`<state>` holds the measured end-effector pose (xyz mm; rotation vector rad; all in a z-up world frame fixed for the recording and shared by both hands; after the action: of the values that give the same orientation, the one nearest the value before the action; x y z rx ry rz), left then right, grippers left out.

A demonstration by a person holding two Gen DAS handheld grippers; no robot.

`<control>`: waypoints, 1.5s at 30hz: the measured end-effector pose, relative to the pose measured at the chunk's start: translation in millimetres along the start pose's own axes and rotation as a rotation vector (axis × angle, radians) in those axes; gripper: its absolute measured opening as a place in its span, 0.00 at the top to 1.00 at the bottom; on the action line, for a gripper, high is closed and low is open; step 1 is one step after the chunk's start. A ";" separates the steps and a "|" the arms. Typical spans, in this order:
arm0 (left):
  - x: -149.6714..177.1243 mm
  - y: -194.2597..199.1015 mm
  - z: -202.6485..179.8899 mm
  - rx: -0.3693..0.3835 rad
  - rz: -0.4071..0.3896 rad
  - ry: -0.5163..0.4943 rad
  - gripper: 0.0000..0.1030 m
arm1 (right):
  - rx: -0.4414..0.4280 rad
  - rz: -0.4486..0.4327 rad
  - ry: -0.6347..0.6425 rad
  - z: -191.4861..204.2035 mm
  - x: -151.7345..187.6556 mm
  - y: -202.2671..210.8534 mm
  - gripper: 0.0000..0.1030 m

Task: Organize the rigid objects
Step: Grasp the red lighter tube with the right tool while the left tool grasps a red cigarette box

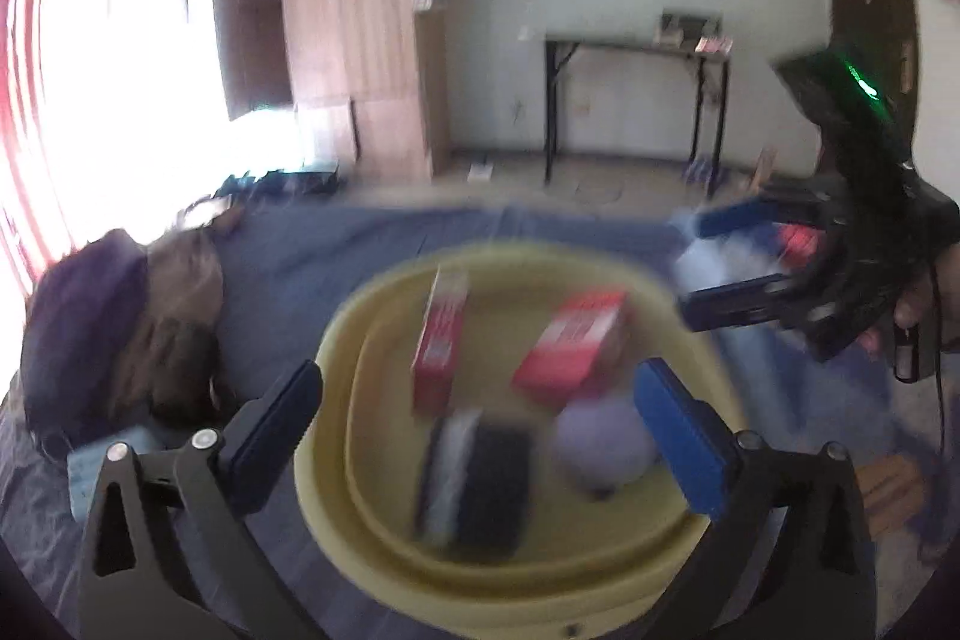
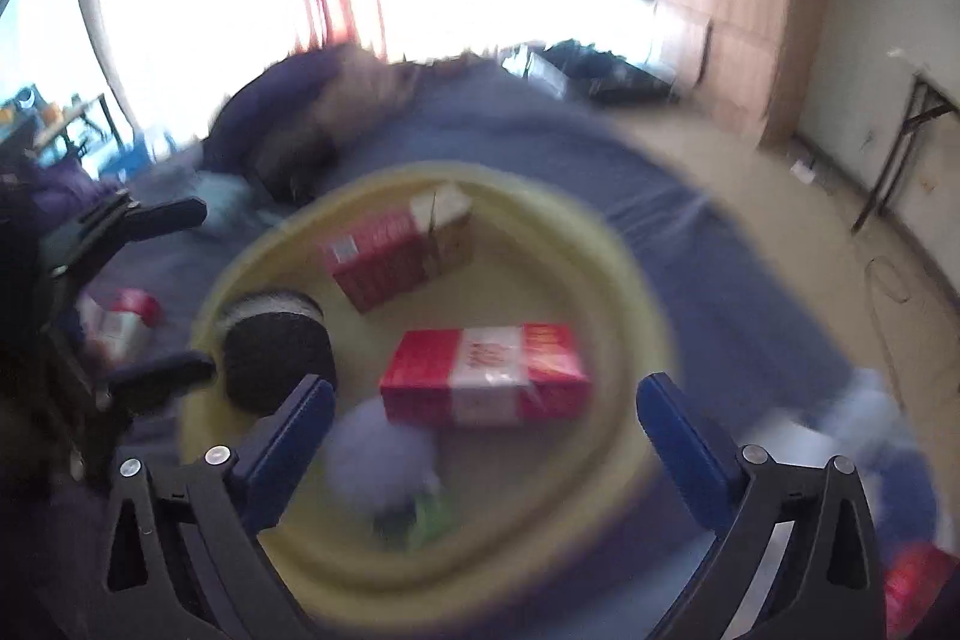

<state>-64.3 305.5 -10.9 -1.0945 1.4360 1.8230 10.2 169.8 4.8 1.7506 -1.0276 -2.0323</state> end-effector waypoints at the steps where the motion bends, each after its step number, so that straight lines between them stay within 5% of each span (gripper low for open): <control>1: -9.2 3.3 -8.0 0.025 -0.001 0.001 0.00 | 0.021 -0.029 -0.016 -9.1 6.1 29.8 0.00; 5: -38.9 -11.9 -69.4 0.170 0.020 0.003 0.00 | 0.175 -0.143 -0.161 -78.2 58.2 155.6 0.00; 7: -46.6 -30.7 -111.3 0.223 0.077 0.013 0.00 | 0.345 -0.169 -0.239 -127.7 103.5 217.7 0.00; 10: -53.1 -68.6 -185.1 0.321 0.205 0.047 0.00 | 0.553 -0.157 -0.304 -176.3 172.7 275.5 0.00; 12: -56.9 -85.6 -241.9 0.379 0.262 0.004 0.00 | 0.611 -0.147 -0.393 -201.0 220.5 300.2 0.00; 15: -66.7 -94.1 -317.6 0.423 0.201 -0.225 0.00 | 0.520 -0.146 -0.561 -220.9 278.2 311.9 0.00; 18: -78.0 -103.5 -368.0 0.412 0.119 -0.436 0.00 | 0.575 -0.127 -0.576 -230.3 306.2 312.6 0.00; 21: -77.1 -120.0 -390.5 0.463 0.121 -0.537 0.00 | 0.521 -0.134 -0.601 -228.4 309.8 299.3 0.00; 27: -50.8 -143.3 -407.2 0.471 0.151 -0.676 0.00 | 0.547 -0.054 -0.560 -230.6 324.8 297.8 0.00; 32: -50.2 -150.6 -405.1 0.478 0.133 -0.678 0.00 | 0.568 0.039 -0.335 -237.1 339.9 305.1 0.00; 36: -51.8 -160.3 -400.4 0.457 0.121 -0.688 0.00 | 0.459 0.045 -0.351 -248.4 350.4 295.3 0.00; 39: -50.2 -167.9 -399.1 0.461 0.148 -0.685 0.02 | 0.454 0.063 -0.353 -251.9 353.2 287.4 0.00; 44: -53.2 -167.4 -401.4 0.497 0.162 -0.640 0.40 | 0.479 0.066 -0.326 -247.9 353.6 286.7 0.00; 45: -52.9 -167.3 -402.3 0.494 0.165 -0.635 0.40 | 0.487 0.065 -0.322 -247.0 353.8 286.4 0.01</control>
<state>202.2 -35.3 -84.7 -0.1309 1.4721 1.5801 91.2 -335.1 -77.1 1.5830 -1.7796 -2.1990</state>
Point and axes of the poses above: each gripper's, at about its wrist camera, not at the fingertips, and y roughly against the way its jaws point, z to its left, x to its underside, the point moved 7 cm from there along -y, roughly the way its jaws point, and after that the axes turned 5 degrees about -x, right-handed, at the moved point
